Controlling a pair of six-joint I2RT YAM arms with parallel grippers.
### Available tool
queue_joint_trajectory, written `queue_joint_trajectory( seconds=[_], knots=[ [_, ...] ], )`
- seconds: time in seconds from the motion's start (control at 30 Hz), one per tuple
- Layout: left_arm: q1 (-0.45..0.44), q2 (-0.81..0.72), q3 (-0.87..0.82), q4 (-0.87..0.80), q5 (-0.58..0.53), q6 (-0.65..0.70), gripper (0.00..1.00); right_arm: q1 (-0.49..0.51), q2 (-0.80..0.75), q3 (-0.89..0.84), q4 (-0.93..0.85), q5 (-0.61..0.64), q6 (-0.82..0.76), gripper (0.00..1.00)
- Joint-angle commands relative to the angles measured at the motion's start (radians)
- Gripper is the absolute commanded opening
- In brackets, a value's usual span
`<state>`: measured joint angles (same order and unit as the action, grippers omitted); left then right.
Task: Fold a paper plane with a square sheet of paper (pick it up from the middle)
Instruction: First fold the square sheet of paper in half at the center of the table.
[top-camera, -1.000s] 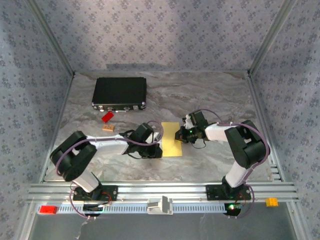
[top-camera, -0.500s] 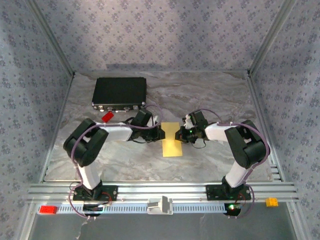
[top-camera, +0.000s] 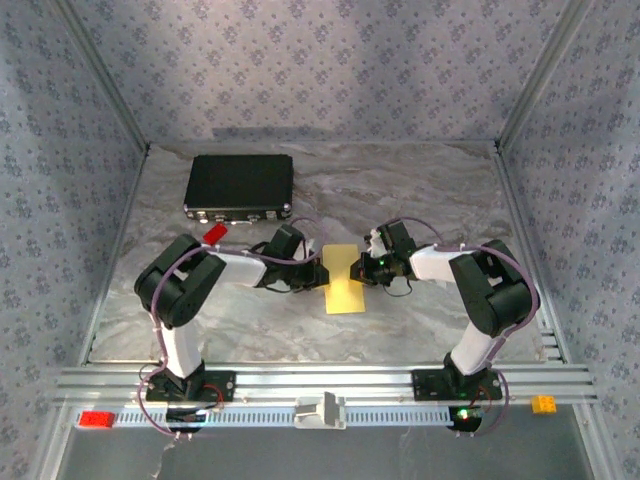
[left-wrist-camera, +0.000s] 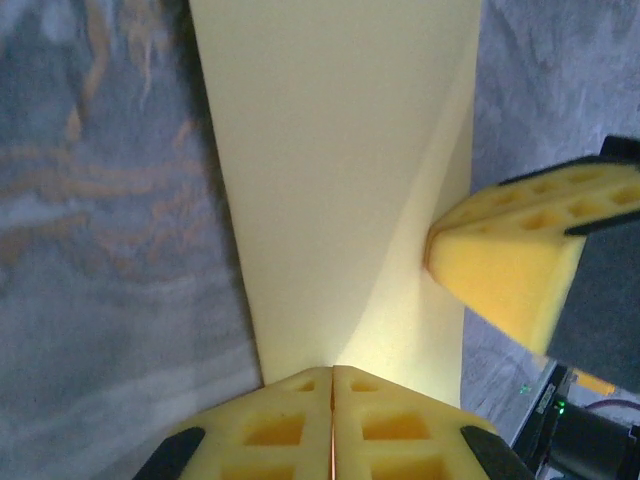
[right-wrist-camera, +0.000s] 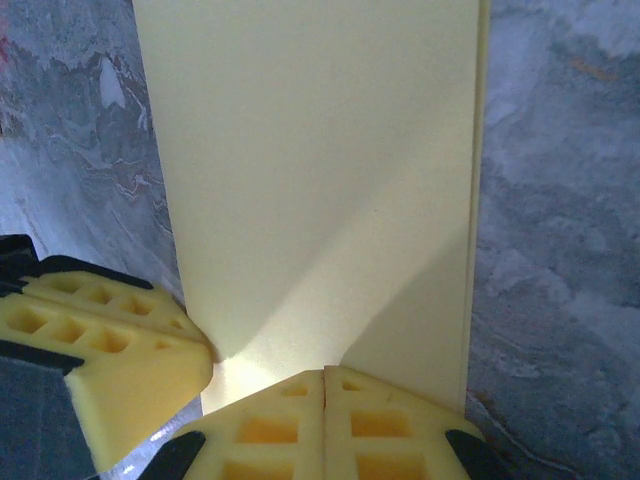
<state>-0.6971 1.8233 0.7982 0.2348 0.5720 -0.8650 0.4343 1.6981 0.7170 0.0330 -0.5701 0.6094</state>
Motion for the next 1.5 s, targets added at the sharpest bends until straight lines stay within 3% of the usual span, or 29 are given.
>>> queue_joint_trajectory(
  seconds=[0.0,0.17,0.5,0.93,1.47],
  knots=[
    [-0.027,-0.086,-0.024,-0.029,-0.014,-0.025,0.08,0.003,0.045,-0.029,-0.134,0.026,-0.042,0.00],
    [0.010,-0.163,0.035,-0.111,-0.070,0.013,0.09,0.001,0.038,-0.022,-0.143,0.012,-0.058,0.00],
    [0.056,0.019,0.205,-0.120,-0.004,0.054,0.09,0.001,0.040,-0.018,-0.155,0.017,-0.062,0.00],
    [0.069,0.116,0.148,-0.084,-0.010,0.065,0.08,-0.001,0.043,-0.015,-0.166,0.027,-0.062,0.00],
    [0.108,0.169,0.275,-0.099,0.005,0.041,0.08,-0.001,0.039,-0.019,-0.163,0.038,-0.056,0.00]
  ],
)
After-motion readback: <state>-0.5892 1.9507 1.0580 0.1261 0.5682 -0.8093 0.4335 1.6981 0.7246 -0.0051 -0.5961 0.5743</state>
